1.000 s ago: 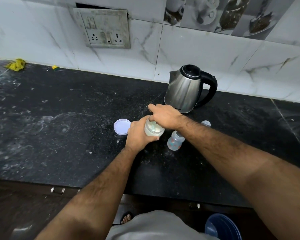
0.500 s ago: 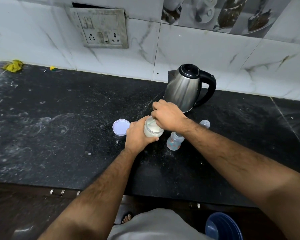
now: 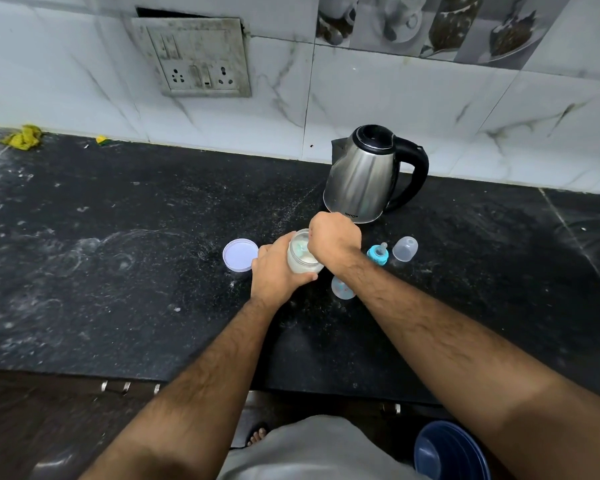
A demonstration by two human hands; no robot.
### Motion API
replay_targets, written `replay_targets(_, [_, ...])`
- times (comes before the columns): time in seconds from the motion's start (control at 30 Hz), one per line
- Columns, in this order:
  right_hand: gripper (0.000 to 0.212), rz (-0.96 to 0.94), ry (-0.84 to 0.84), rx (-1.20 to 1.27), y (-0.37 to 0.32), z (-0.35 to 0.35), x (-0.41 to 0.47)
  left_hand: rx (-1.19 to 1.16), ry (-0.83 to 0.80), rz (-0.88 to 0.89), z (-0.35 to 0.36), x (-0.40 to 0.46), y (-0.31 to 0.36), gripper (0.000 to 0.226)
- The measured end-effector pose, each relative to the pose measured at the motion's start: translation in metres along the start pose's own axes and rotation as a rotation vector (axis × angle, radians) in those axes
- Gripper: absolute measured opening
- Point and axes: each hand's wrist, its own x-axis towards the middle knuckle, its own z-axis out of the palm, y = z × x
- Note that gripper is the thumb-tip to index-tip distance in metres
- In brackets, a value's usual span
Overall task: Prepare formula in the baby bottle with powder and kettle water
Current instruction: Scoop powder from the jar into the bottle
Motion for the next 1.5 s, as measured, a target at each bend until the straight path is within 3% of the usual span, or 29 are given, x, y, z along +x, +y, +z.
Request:
replay_targets(0.17, [0.018, 0.050, -0.029, 0.022, -0.005, 0.005, -0.003, 0.027, 0.015, -0.012, 0.002, -0.001, 0.003, 0.088])
replay_targets(0.73, [0.004, 0.316, -0.060, 0.528, 0.019, -0.003, -0.007, 0.022, 0.021, -0.057, 0.000, -0.001, 0.003, 0.084])
replay_targets(0.97, [0.018, 0.330, -0.038, 0.736, 0.042, -0.010, -0.020, 0.020, 0.022, -0.079, -0.002, 0.000, 0.008, 0.083])
replay_targets(1.5, [0.024, 0.388, -0.033, 0.805, 0.047, 0.000, -0.025, 0.036, 0.018, -0.088, -0.003, -0.002, 0.012, 0.082])
